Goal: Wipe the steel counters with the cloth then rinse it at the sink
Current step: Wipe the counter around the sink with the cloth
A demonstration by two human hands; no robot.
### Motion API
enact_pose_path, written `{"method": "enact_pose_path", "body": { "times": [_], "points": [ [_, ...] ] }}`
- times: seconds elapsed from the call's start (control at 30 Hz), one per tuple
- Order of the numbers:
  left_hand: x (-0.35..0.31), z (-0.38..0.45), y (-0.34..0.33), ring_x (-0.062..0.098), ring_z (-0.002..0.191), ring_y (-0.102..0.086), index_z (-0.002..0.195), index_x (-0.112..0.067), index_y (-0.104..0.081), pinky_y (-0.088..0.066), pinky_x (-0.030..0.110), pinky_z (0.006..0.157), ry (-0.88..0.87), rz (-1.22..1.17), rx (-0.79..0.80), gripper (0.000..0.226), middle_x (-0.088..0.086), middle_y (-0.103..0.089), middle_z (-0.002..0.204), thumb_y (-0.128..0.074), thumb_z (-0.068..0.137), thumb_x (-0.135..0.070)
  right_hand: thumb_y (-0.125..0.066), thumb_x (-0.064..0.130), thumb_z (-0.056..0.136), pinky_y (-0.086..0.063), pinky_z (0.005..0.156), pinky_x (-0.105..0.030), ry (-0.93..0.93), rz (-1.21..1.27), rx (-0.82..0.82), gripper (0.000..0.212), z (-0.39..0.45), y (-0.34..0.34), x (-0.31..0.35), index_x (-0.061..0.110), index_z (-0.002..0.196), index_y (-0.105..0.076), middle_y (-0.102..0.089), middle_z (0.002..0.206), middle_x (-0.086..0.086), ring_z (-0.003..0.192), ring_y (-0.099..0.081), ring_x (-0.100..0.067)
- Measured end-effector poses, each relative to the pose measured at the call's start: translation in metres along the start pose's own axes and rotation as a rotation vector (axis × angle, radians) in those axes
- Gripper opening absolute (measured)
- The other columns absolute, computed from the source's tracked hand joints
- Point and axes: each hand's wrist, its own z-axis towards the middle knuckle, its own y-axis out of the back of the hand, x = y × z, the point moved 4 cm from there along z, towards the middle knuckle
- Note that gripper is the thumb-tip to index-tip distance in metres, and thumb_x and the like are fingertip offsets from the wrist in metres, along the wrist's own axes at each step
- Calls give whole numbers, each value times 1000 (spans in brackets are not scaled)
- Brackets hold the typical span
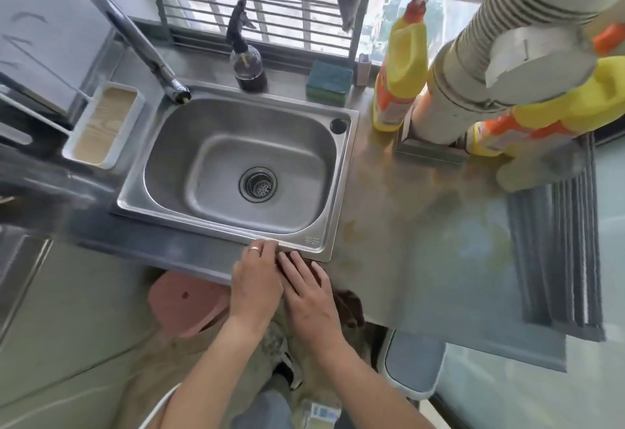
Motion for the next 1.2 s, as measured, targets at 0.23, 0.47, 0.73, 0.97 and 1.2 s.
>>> {"method": "enact_pose_path", "body": {
  "times": [0.23, 0.47, 0.73, 0.97, 1.2],
  "points": [
    [-42, -3, -10, 29, 101, -59, 107, -14, -63, -48, 43, 78, -41, 2, -17, 42, 6, -64, 108, -64, 68, 3, -50, 17, 99, -33, 121, -40, 54, -10, 10, 58, -25, 24, -49, 28, 156, -44, -28, 169, 9, 157, -22, -11],
    [-83, -2, -26, 25, 98, -58, 98, -15, -64, -48, 40, 78, -175, -36, 5, 37, 2, -62, 103, -59, 67, 4, -55, 17, 101, -30, 123, -45, -263, -150, -78, 63, -61, 65, -120, 24, 160, -35, -26, 170, 1, 158, -21, -18],
    [-100, 3, -34, 23, 97, -58, 112, -12, -64, -45, 36, 82, -182, -68, -37, 47, 2, -63, 105, -55, 70, 9, -61, 6, 100, -34, 122, -42, -478, -32, -184, 63, -55, 54, -105, 16, 158, -39, -29, 169, -7, 158, -21, -22],
    [-92, 11, -27, 20, 96, -57, 112, -16, -59, -48, 34, 85, -118, -140, -43, 39, -1, -63, 104, -41, 80, -5, -47, 27, 107, -32, 124, -46, -225, -110, -71, 54, -14, 43, -88, 14, 159, -37, -26, 169, -8, 158, -22, -24],
    [-100, 26, -37, 11, 99, -53, 117, -16, -60, -51, 29, 88, -140, -253, -66, 21, -3, -62, 107, -47, 101, -12, -17, 38, 110, -19, 128, -51, -353, -169, -75, 63, 50, 43, -112, 6, 164, -11, -3, 173, -15, 160, -4, -30]
  ]
}}
